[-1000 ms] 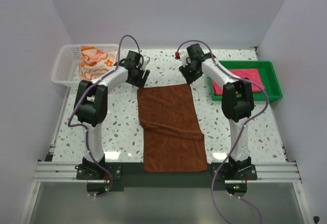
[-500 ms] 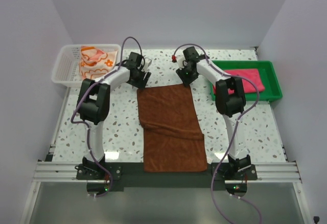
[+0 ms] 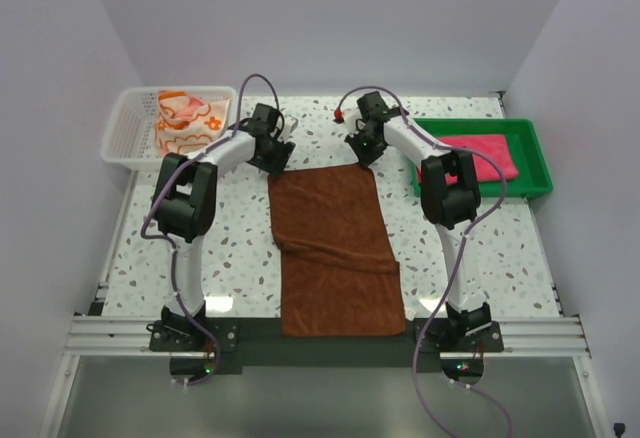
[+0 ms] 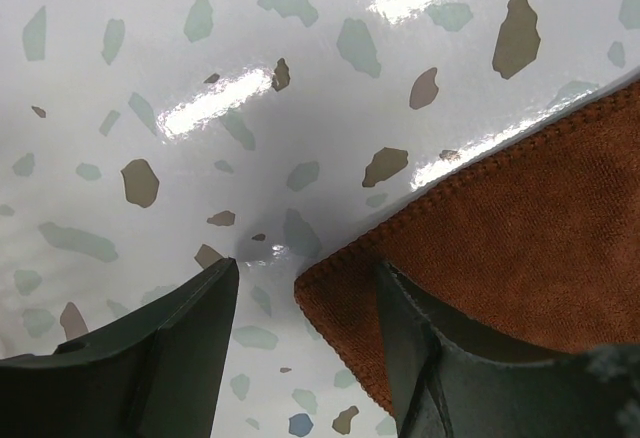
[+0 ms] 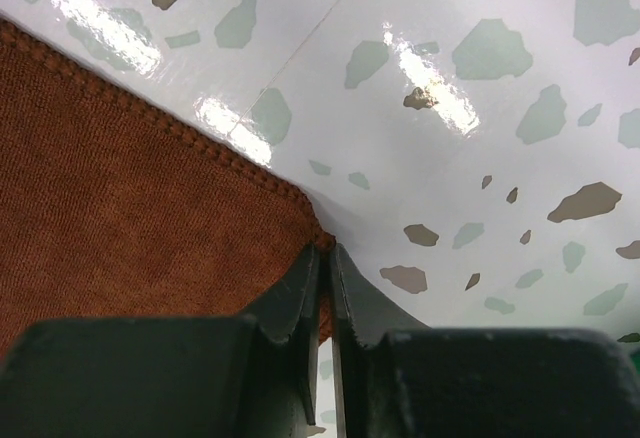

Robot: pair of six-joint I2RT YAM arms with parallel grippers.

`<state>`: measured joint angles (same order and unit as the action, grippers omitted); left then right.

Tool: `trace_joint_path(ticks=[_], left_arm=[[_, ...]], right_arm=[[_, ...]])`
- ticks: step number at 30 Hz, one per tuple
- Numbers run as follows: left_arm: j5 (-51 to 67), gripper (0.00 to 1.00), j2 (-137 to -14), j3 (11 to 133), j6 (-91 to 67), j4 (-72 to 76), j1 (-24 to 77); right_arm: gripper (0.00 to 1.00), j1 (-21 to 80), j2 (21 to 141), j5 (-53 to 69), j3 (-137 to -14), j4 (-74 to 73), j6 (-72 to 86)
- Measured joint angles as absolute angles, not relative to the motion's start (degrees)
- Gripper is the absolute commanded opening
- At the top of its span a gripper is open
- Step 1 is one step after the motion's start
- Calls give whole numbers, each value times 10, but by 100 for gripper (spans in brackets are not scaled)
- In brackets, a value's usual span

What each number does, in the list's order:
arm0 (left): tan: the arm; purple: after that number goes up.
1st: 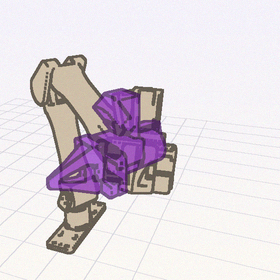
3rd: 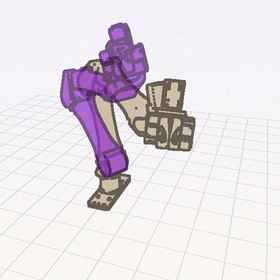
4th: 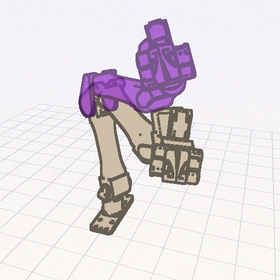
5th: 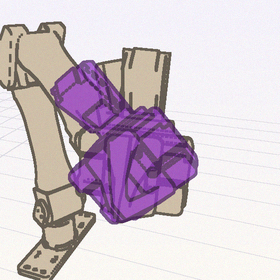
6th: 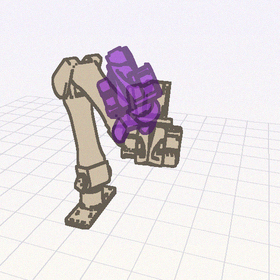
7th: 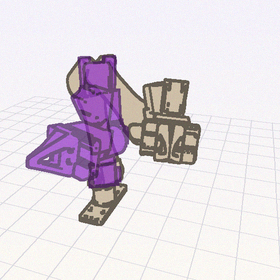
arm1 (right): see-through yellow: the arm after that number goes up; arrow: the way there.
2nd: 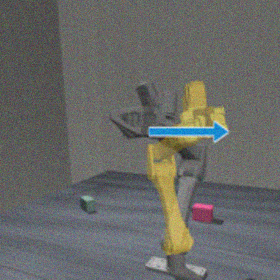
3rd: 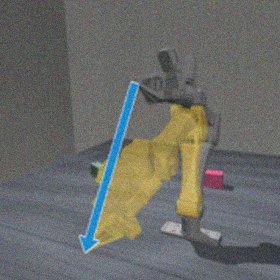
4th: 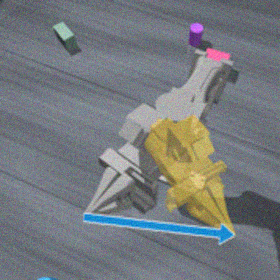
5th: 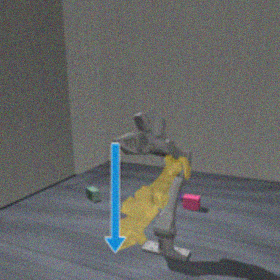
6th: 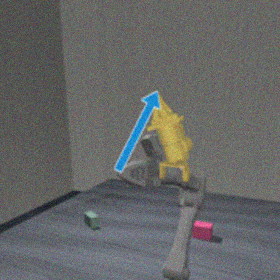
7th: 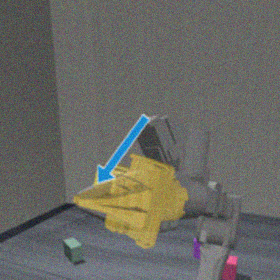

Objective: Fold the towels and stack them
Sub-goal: Fold the towel

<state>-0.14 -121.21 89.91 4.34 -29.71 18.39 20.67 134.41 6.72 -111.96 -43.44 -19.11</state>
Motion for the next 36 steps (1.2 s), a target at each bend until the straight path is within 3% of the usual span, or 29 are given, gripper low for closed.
trace_joint_path(ticks=[15, 20, 23, 30, 36], left_arm=[[12, 38, -1221, 901, 41, -294, 184], [20, 11, -1221, 897, 37, -292, 184], [18, 0, -1221, 897, 37, -291, 183], [-2, 0, -1233, 936, 44, -324, 182], [-55, 0, -1264, 1100, 55, -337, 181]], right_arm=[[4, 206, 1328, 68, -1089, -406, -196], [0, 206, 1320, 68, -1073, -392, -196], [0, 206, 1318, 67, -1071, -389, -195], [0, 208, 1312, 43, -1066, -386, -190], [0, 204, 1312, -17, -1122, -387, -183]])
